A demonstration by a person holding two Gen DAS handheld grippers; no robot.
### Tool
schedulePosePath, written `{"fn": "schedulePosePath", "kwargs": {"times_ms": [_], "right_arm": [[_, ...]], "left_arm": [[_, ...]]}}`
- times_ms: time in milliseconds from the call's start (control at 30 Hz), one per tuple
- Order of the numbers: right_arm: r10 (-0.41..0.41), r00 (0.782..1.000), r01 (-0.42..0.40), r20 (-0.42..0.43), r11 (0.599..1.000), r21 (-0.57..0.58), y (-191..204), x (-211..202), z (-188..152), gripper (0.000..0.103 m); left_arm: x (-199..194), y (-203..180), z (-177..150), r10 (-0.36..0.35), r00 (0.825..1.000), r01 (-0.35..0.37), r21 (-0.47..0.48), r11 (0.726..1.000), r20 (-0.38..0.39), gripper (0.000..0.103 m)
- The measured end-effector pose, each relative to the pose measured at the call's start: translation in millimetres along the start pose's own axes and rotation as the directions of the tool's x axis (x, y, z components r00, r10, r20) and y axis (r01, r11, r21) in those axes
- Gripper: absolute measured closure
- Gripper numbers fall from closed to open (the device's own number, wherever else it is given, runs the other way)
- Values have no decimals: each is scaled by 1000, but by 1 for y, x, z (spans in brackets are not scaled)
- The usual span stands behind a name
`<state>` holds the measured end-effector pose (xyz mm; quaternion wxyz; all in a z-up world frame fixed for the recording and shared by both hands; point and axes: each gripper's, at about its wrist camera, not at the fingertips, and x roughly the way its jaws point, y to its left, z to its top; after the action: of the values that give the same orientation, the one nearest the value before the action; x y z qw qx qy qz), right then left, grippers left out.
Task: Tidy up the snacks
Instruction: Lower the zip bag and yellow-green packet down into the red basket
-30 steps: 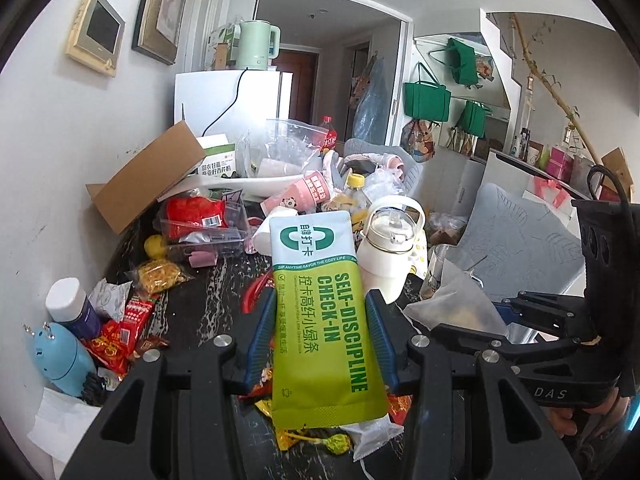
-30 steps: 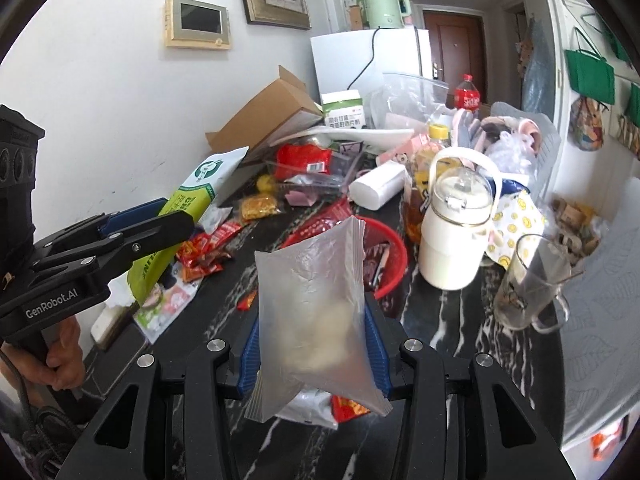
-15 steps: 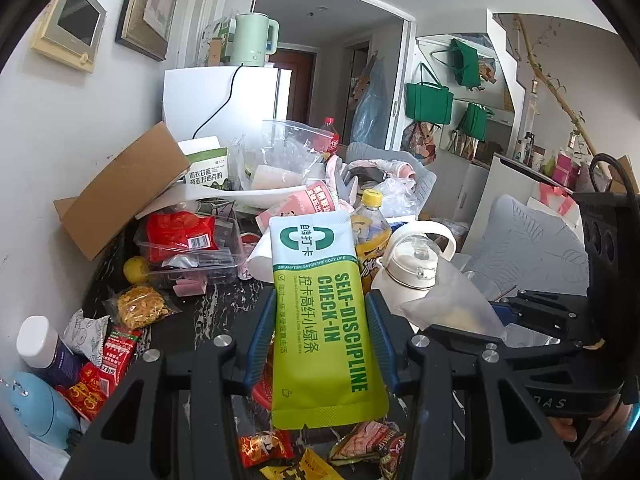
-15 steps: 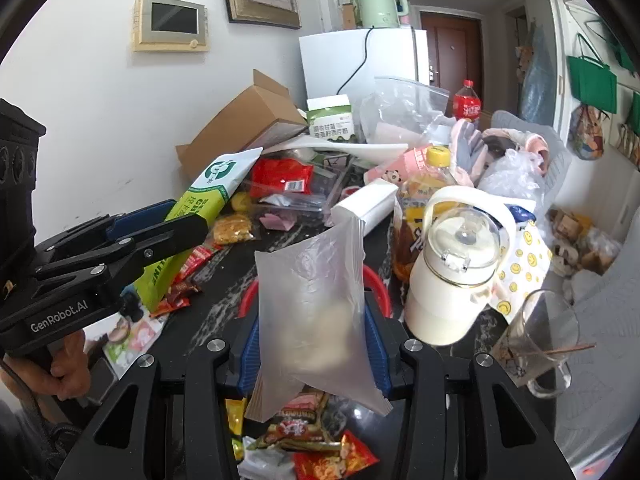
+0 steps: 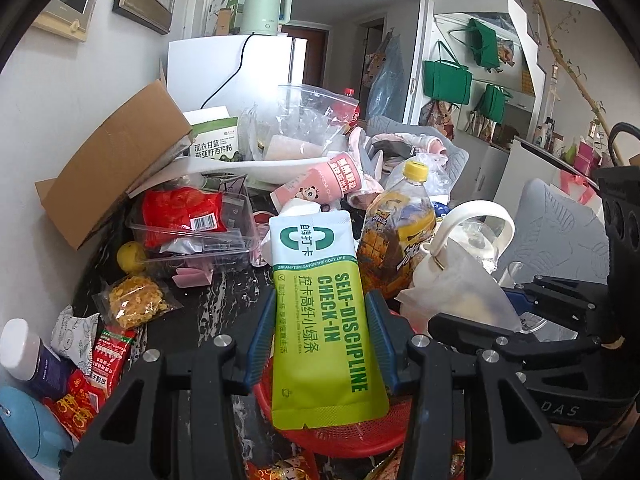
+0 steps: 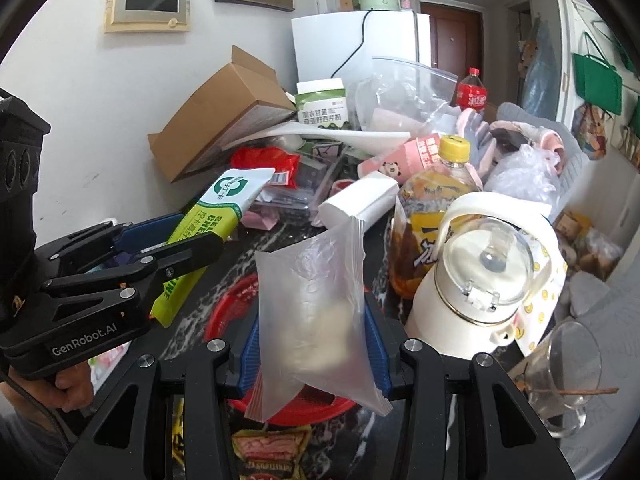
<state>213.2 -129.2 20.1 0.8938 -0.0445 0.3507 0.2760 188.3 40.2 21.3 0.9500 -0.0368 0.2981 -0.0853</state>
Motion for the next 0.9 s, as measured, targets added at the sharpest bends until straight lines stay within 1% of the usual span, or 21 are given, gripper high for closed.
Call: {"fn": "schedulePosePath", "kwargs": {"times_ms": [167, 300, 433, 667, 900], "right_arm": [[-13, 999, 13, -30, 1000, -1, -2, 19, -2, 59], [-41, 998, 41, -57, 999, -2, -4, 34, -7, 59], [-65, 994, 65, -84, 998, -1, -6, 46, -11, 59], [-78, 990, 78, -118, 997, -8, -7, 61, -14, 59], [-94, 984, 92, -151, 996, -19, -5, 71, -19, 59]], "left_arm": [[18, 6, -4, 20, 999, -20, 4, 1000, -31, 59], [32, 8, -9, 30, 998, -30, 11, 999, -57, 59], [44, 10, -16, 19, 997, -19, 6, 1000, -80, 59], [61, 11, -26, -4, 994, 2, -12, 1000, -113, 59], [70, 10, -32, 39, 990, -38, 8, 999, -136, 59]]}}
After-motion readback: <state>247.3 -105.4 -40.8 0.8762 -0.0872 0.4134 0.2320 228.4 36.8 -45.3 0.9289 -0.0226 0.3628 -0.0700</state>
